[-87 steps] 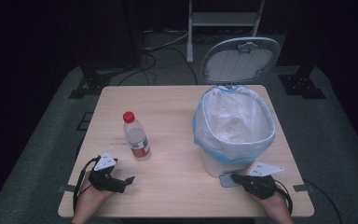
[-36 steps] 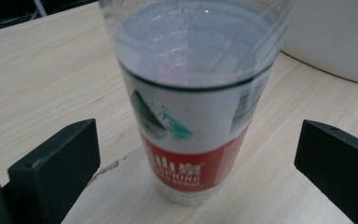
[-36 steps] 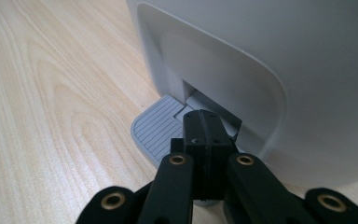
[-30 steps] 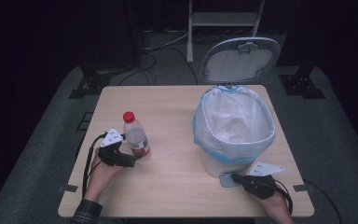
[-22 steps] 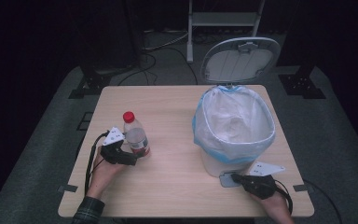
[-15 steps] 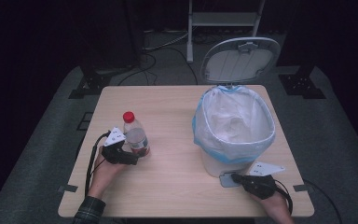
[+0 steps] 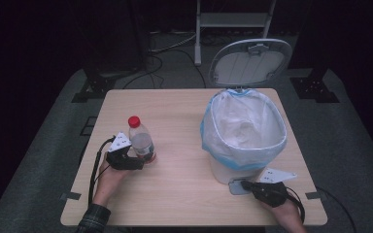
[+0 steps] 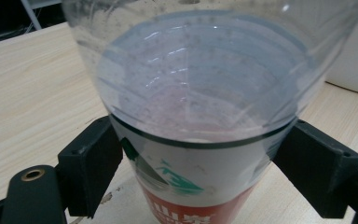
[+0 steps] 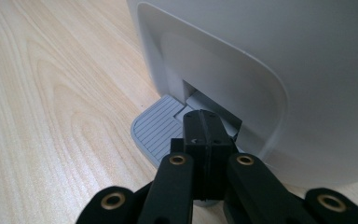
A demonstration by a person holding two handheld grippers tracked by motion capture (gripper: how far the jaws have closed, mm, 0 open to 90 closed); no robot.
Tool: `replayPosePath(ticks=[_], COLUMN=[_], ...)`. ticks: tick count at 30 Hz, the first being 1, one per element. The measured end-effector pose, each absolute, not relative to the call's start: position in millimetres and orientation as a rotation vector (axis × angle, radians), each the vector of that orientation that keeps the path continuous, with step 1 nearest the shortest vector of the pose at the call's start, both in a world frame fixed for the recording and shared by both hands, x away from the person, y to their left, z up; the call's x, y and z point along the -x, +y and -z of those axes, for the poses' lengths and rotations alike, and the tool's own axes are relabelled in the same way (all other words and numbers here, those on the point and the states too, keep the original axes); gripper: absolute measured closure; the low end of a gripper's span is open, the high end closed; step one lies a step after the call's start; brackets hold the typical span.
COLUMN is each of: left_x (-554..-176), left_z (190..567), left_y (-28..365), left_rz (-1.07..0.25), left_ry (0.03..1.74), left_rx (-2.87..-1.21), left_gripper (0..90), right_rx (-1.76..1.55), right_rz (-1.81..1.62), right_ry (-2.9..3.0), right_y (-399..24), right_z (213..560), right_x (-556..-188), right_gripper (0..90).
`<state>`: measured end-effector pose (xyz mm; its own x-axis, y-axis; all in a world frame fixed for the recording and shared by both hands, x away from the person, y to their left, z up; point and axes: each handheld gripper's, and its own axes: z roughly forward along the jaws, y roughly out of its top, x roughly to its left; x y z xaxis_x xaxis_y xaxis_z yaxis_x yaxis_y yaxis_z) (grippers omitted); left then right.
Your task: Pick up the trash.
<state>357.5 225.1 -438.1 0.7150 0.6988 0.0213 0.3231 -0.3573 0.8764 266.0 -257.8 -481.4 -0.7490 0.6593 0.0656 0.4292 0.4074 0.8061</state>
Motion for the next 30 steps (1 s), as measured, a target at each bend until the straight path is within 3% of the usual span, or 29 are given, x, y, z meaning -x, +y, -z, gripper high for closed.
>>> replayPosePath(ticks=[2, 11, 30], left_x=[-357.2, -356.3, -352.6], left_z=[437.9, 436.7, 431.2], left_y=[225.5, 226.9, 231.0], left_rz=[-0.491, -0.479, -0.435], left_ry=[0.778, 0.775, 0.780], left_rx=[-1.956, -1.943, -1.904], left_gripper=[21.3, 26.6, 28.1], right_rx=[-0.953, -0.953, -0.953], right_rz=[-1.259, -1.259, -1.259], right_ry=[2.403, 2.404, 2.406], right_y=[-257.8, -257.8, -257.9], right_z=[481.4, 481.3, 481.2], right_x=[-266.0, -266.0, -266.2], right_gripper=[90.0, 90.0, 90.0])
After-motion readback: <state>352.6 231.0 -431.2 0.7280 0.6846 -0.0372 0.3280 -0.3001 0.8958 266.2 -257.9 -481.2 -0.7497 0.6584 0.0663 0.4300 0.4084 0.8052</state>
